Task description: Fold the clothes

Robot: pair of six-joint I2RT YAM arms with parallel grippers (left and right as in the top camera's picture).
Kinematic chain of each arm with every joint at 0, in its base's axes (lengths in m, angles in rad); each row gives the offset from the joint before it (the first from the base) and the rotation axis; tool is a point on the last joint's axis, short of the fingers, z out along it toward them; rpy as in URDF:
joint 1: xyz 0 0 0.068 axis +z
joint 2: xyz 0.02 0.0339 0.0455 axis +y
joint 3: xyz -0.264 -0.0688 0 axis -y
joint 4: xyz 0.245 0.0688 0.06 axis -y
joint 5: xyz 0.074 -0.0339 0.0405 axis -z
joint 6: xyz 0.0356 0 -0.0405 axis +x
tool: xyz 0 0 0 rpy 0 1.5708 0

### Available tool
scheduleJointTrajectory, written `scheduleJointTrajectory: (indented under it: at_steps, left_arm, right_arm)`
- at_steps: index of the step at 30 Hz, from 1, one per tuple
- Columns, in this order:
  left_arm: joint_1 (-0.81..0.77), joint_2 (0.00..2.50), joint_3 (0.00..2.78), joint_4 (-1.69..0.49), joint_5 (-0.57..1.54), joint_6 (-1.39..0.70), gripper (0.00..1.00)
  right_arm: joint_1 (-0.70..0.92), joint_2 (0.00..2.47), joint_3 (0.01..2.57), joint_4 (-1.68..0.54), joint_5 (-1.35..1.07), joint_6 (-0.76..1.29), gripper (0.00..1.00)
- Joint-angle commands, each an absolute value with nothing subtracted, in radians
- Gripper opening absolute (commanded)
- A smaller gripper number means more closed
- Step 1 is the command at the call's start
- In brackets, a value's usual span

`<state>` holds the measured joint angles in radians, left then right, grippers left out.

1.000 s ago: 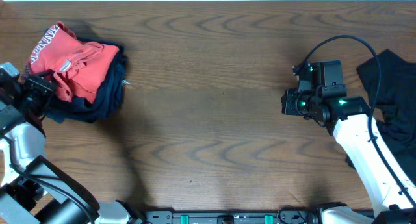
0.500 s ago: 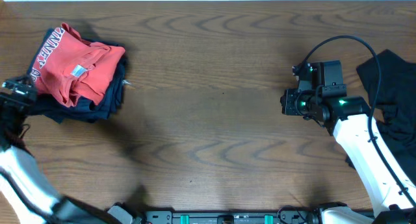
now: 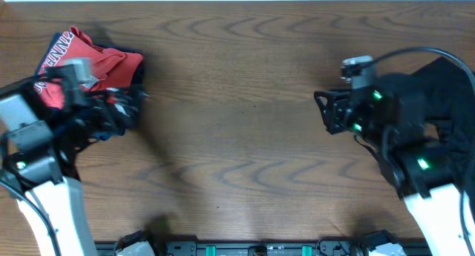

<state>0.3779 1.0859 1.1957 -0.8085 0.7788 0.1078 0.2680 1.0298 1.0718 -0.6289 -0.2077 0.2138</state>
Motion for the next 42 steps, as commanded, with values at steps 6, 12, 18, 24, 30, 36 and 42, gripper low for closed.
scheduleJointTrajectory:
  at_steps: [6, 12, 18, 24, 30, 36, 42]
  left_arm:
    - [-0.013, 0.838, 1.279, -1.021, 0.272, 0.245, 0.98]
    - [-0.057, 0.748, 1.279, -1.150, 0.234, 0.247, 0.98]
    - [-0.057, 0.743, 1.279, -1.177, 0.234, 0.247, 0.98]
    - [-0.057, 0.743, 1.279, -1.177, 0.234, 0.246, 0.98]
    - [-0.057, 0.743, 1.279, -1.177, 0.234, 0.246, 0.98]
    - [-0.057, 0.743, 1.279, -1.177, 0.234, 0.247, 0.98]
    - [-0.057, 0.743, 1.279, -1.177, 0.234, 0.247, 0.98]
  right_arm:
    - [0.275, 0.813, 1.084, -0.669, -0.176, 0.201, 0.99]
    - [0.275, 0.719, 1.084, -0.752, -0.177, 0.201, 0.99]
    - [0.275, 0.710, 1.084, -0.796, -0.217, 0.209, 0.99]
    - [0.275, 0.710, 1.084, -0.828, -0.217, 0.208, 0.99]
    - [0.276, 0.710, 1.084, -0.895, -0.217, 0.208, 0.99]
    - [0.275, 0.709, 1.084, -0.954, -0.192, 0.208, 0.99]
    - [0.274, 0.672, 1.013, -0.733, -0.056, 0.096, 0.99]
